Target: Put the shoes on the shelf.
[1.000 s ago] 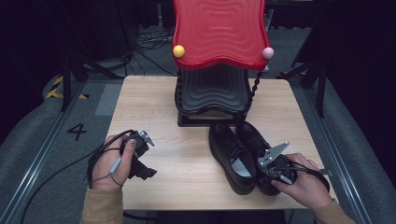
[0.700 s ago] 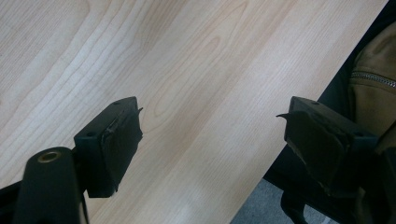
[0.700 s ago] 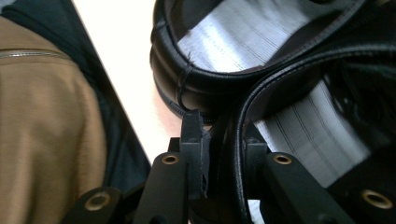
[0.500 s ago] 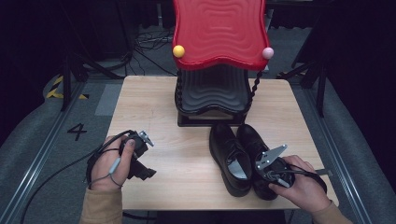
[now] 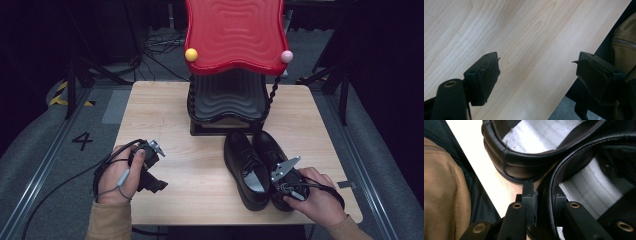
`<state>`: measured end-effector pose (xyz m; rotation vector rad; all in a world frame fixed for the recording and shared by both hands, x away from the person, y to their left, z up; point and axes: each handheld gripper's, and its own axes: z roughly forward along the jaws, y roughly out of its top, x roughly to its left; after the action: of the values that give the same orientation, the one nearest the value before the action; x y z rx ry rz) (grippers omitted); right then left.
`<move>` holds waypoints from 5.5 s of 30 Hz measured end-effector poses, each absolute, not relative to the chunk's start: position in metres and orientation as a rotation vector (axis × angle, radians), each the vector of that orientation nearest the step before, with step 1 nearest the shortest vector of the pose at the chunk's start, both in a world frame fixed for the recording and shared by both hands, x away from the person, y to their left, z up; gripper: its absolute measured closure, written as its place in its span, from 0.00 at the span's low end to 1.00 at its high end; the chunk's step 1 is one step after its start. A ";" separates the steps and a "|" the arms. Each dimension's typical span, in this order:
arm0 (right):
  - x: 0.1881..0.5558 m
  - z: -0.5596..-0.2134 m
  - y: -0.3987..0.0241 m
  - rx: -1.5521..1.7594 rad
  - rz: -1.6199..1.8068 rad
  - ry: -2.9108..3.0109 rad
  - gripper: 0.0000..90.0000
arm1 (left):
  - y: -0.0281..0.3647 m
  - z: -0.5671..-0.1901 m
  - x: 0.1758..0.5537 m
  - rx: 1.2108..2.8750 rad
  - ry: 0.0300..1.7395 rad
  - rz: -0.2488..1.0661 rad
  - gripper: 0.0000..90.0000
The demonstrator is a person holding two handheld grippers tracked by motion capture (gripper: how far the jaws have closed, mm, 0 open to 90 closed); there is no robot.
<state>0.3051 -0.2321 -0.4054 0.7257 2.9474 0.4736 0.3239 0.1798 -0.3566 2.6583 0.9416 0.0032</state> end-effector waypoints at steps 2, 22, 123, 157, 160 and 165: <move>0.305 -0.405 -0.232 0.739 0.475 2.948 0.87 | 0.180 -0.356 0.324 2.660 0.941 0.004 0.21; 0.309 -0.383 -0.247 1.057 0.683 2.870 0.64 | 0.180 -0.355 0.325 2.651 0.941 0.006 0.21; 0.350 -0.320 -0.212 1.698 0.317 2.637 0.92 | 0.197 -0.348 0.318 2.598 0.966 0.045 0.21; 0.359 -0.196 -0.223 1.653 0.383 2.640 0.92 | 0.202 -0.346 0.316 2.582 0.979 0.062 0.21; 0.360 -0.188 -0.222 1.648 0.379 2.650 0.92 | 0.203 -0.346 0.316 2.578 0.979 0.061 0.21; 0.360 -0.174 -0.220 1.635 0.384 2.654 0.92 | 0.205 -0.346 0.313 2.579 0.986 0.066 0.21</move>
<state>0.3600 -0.2200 -0.1739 1.6354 2.6540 0.3844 0.3130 0.2052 -0.3458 2.5785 0.9863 0.0665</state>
